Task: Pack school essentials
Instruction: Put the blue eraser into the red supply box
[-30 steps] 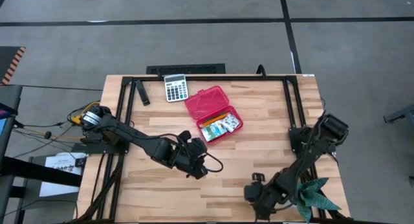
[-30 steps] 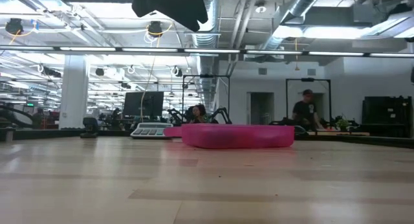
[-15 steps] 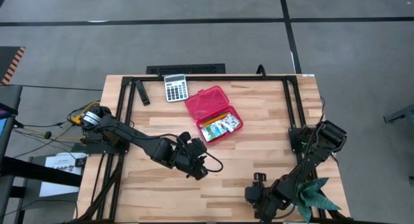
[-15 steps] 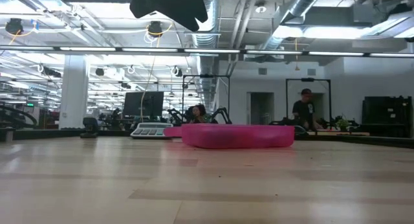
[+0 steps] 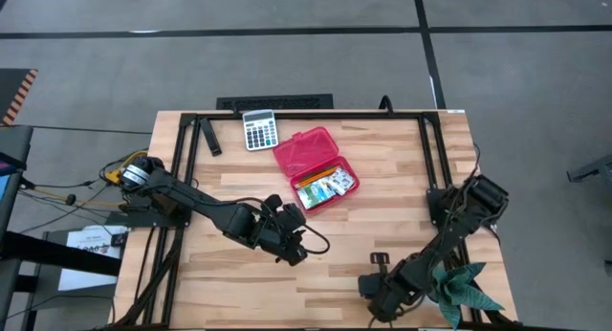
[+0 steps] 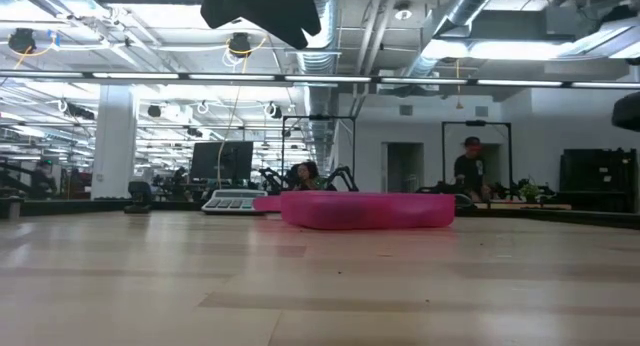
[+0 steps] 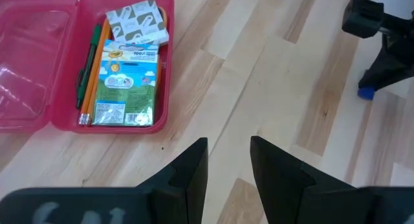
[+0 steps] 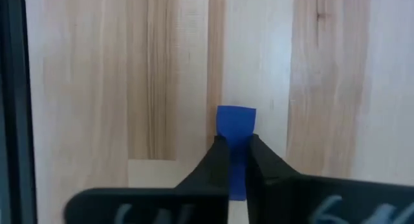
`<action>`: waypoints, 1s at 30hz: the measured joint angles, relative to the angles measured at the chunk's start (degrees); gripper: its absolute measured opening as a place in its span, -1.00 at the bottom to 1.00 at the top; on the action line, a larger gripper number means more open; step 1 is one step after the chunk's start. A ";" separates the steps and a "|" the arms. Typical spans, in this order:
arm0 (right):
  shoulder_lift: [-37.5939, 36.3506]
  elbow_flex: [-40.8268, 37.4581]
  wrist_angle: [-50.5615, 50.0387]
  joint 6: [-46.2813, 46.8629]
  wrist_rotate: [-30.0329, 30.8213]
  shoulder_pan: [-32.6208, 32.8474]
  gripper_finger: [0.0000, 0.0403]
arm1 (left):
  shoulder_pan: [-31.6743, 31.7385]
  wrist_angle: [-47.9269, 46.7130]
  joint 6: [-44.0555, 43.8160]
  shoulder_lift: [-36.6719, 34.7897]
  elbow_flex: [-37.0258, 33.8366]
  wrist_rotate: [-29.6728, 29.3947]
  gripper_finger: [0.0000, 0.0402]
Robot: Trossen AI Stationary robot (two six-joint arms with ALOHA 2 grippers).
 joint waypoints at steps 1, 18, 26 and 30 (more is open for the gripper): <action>-0.47 0.04 -0.30 -0.90 -0.04 -0.52 -0.95 | 0.00 0.02 0.02 0.00 0.00 0.00 -0.45; -14.31 0.03 -7.30 -15.38 7.23 -13.63 -1.00 | -2.73 -2.29 -2.12 -4.38 -0.02 -5.86 -0.45; -20.54 0.09 -7.10 -27.48 8.00 -26.71 -1.00 | -5.85 -4.25 -4.40 -9.48 -0.02 -10.83 -0.45; -23.11 0.18 -7.13 -33.82 5.31 -33.93 -1.00 | -7.30 -4.84 -6.10 -10.92 -0.02 -12.57 -0.45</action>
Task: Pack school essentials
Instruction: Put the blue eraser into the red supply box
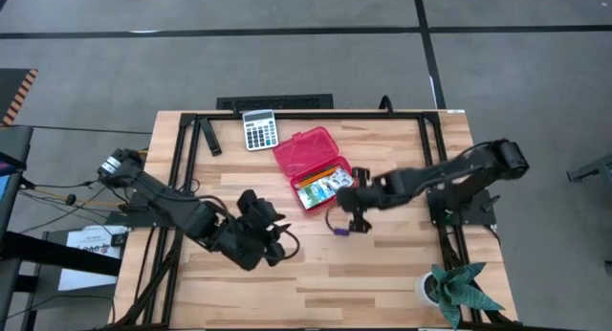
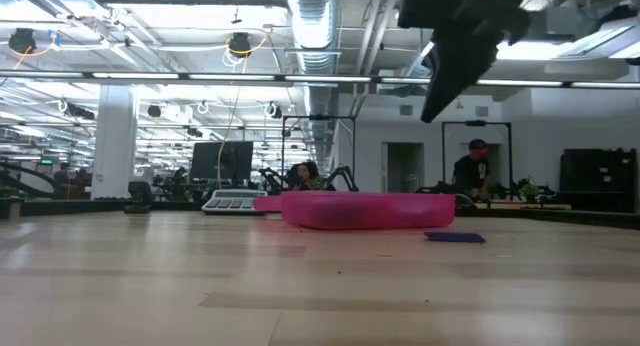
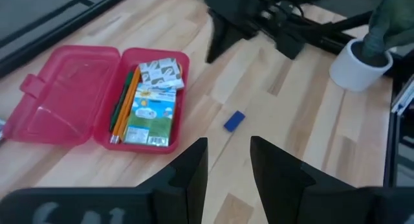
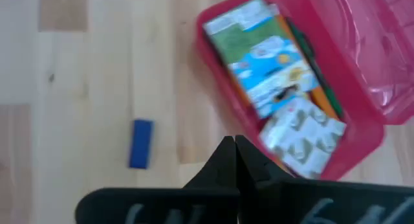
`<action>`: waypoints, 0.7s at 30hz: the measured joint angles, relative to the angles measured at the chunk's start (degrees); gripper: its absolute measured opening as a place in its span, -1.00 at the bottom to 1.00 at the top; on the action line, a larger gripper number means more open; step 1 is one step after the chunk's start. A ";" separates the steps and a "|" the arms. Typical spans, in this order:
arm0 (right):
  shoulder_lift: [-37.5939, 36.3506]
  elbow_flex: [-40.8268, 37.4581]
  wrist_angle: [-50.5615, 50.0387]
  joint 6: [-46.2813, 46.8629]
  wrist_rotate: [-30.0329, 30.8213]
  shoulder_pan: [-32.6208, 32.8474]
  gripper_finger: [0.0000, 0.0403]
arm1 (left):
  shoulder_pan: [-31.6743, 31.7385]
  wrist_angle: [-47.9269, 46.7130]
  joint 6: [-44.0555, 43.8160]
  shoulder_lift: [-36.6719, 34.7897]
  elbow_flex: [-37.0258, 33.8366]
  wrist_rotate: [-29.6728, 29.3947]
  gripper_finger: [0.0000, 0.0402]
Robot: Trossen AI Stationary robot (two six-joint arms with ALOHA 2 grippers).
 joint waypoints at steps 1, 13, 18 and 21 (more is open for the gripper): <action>-0.39 0.00 0.01 -0.30 -1.13 -1.33 -1.00 | -0.33 -0.30 -0.71 -0.08 0.00 -0.48 -0.45; 0.12 -12.03 19.94 12.30 -3.43 5.00 -0.37 | -3.80 -7.26 -10.19 0.02 0.00 -9.27 -0.39; -0.34 -24.28 43.60 13.43 1.84 7.62 0.02 | -3.54 -7.05 -12.79 0.03 0.00 -9.52 -0.31; 0.11 -31.39 54.76 14.55 3.10 9.30 0.14 | -3.25 -7.05 -13.72 0.03 0.00 -9.63 -0.27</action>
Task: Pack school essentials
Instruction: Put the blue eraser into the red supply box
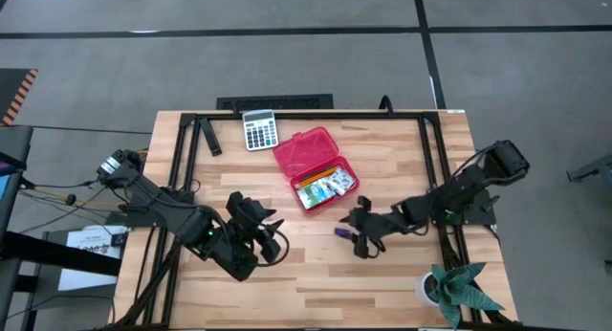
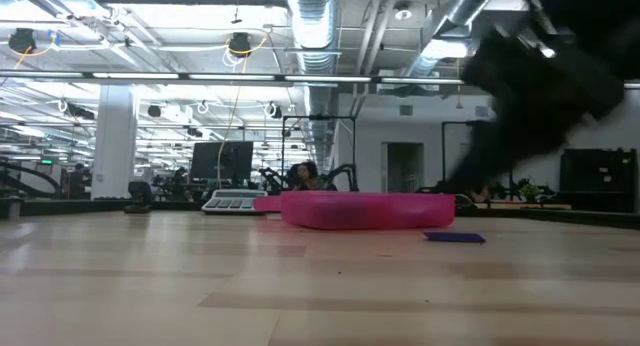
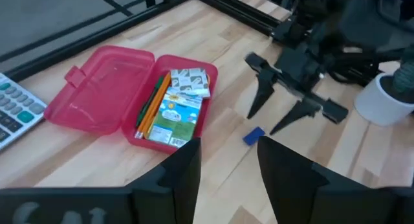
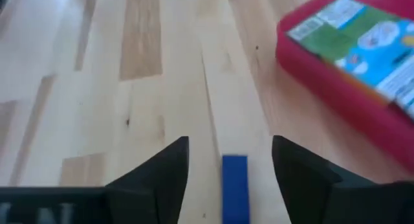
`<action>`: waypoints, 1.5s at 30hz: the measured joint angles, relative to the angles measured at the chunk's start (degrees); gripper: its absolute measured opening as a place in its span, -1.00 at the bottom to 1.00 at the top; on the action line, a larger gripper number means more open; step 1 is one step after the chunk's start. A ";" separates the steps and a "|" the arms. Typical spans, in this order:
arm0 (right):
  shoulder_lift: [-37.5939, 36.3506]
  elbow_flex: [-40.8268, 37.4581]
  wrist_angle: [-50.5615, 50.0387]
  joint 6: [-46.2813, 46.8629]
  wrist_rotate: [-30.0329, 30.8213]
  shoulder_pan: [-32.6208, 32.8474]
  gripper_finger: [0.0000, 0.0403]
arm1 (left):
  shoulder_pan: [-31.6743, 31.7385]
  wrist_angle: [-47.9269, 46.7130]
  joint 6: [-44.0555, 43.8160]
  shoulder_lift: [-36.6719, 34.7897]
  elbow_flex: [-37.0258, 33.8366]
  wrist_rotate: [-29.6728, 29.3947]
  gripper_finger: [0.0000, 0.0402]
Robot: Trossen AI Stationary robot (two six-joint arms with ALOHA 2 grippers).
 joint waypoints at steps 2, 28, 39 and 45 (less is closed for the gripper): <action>0.31 -4.70 5.16 0.71 2.56 1.27 0.16 | 0.37 -0.03 -0.03 0.02 0.00 -0.05 -0.25; 30.46 -9.97 42.25 4.40 22.39 8.24 -0.38 | 4.93 -2.99 -3.57 0.07 0.00 3.86 -0.25; 26.95 -10.30 39.84 5.02 20.27 7.78 -0.74 | 4.93 -3.01 -4.84 0.07 0.00 4.68 -0.25; 19.44 -10.51 32.75 3.78 16.29 6.07 -0.74 | 4.93 -2.99 -4.84 0.07 0.00 4.38 -0.25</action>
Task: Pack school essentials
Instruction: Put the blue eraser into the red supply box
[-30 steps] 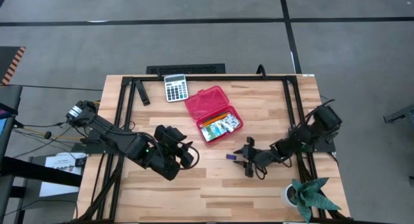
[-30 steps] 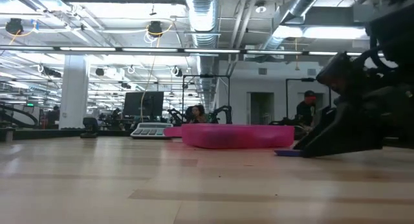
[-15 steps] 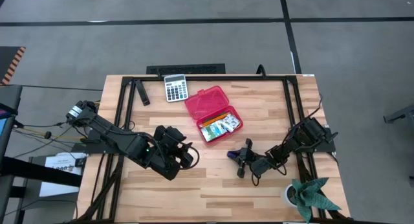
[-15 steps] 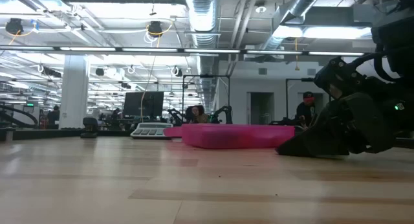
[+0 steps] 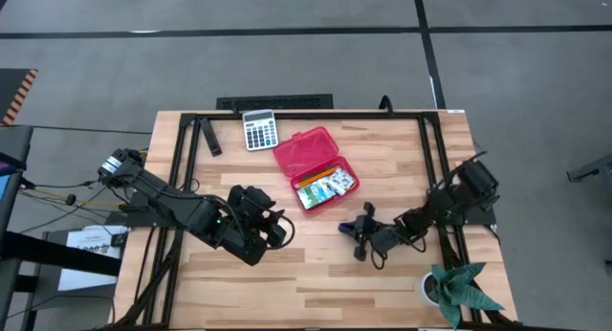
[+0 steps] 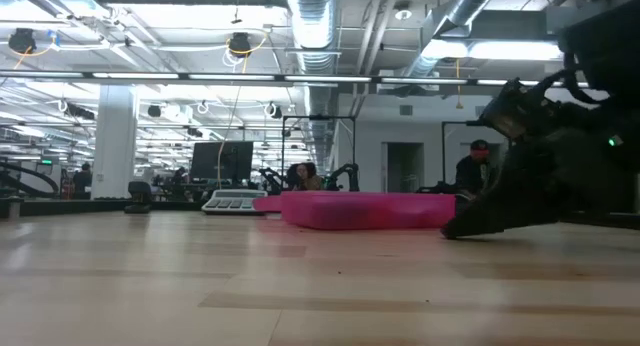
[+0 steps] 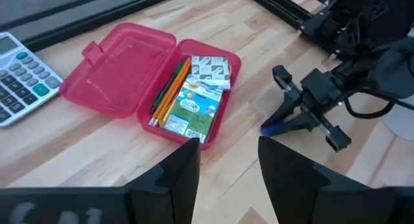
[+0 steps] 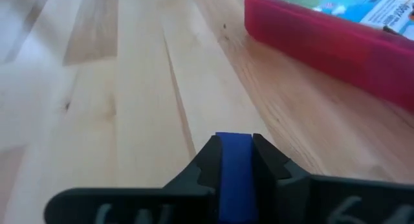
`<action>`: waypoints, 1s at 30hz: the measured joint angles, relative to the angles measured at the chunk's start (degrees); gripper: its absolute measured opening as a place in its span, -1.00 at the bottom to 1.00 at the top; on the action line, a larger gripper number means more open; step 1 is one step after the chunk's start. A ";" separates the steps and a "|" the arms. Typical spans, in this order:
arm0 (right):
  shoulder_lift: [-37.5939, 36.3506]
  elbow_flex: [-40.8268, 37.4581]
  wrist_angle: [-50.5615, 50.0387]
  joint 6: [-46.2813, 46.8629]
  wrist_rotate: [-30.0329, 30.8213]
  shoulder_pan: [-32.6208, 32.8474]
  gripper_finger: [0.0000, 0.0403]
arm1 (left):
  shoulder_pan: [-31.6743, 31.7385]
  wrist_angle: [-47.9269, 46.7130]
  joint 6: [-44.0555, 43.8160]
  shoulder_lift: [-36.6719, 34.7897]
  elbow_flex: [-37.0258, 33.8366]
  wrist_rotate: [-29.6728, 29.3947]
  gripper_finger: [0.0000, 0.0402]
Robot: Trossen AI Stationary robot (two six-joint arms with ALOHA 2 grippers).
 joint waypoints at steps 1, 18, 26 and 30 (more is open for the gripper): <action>-1.56 -0.14 -1.19 -0.49 -0.63 -0.53 -0.74 | -0.02 0.00 0.00 0.00 0.00 -0.19 -0.25; -30.13 0.04 -17.98 -15.35 -3.57 -16.59 -0.71 | -0.37 -0.15 0.44 0.00 0.00 -1.40 -0.25; -28.34 0.07 -19.75 -17.45 -3.55 -26.26 -0.70 | -0.30 -0.22 0.13 0.00 0.00 -3.72 -0.25; -23.39 0.07 -15.08 -17.45 -3.97 -28.32 -0.70 | -0.22 -0.57 0.01 0.00 0.00 -3.74 -0.25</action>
